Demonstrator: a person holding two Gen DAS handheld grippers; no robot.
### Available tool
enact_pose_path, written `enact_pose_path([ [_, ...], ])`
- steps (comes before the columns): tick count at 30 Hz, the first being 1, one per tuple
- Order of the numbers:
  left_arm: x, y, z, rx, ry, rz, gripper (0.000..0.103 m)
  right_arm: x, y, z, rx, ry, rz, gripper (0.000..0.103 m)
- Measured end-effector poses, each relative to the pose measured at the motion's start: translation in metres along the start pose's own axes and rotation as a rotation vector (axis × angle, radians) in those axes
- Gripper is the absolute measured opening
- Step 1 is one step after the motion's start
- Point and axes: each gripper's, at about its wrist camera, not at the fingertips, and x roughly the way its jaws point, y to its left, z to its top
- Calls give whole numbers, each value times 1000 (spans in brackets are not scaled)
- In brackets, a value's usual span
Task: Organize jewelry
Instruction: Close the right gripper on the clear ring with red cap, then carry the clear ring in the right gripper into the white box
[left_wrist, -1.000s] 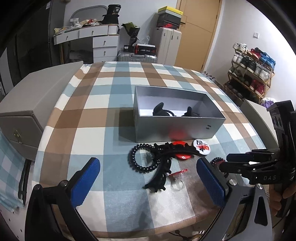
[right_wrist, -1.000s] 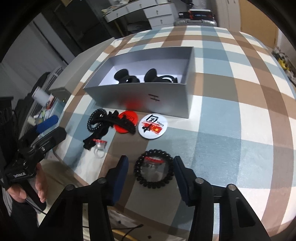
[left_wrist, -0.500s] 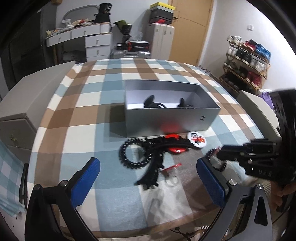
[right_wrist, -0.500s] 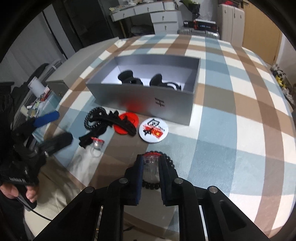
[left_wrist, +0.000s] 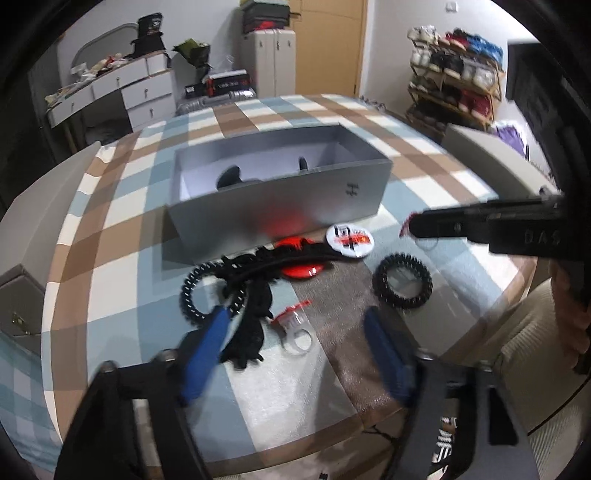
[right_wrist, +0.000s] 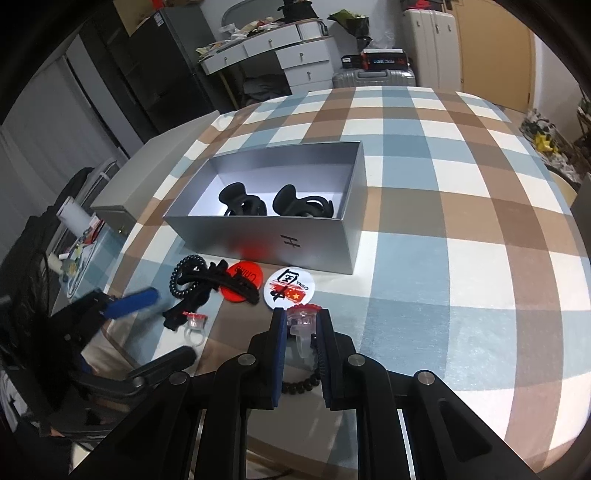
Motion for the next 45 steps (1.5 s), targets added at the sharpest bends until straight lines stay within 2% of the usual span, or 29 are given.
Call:
enact_pose_path([
  [1,2,-1,0,6,9,-4,50,0,0,0,3,0,1,15],
  [2,3,-3,-1,16,16,-6,46,0,-1,0,5,-1,4,15],
  [7,6,-7,-2,45,26,21,44,-2,-4,0,19,-6,25,15],
  [13,16,-14,-3,85,59,84,29,-3,-3,0,15,-8,35,15],
  [16,15,-11,-3,67,57,89,22,-3,-4,0,19,-5,41,15],
  [21,11,-10,-3,57,49,65,22,-3,-4,0,25,-8,39,15],
  [24,5,-12,-1,69,1,118,21,-4,-6,1,34,-12,46,15],
  [33,-33,1,11,2,-136,106,21,-21,-26,8,154,-73,218,15],
  [40,-44,26,54,-66,-144,45,21,-31,-23,34,134,-140,258,15],
  [45,-24,39,86,-76,-116,27,21,-24,-8,75,68,-137,216,15],
])
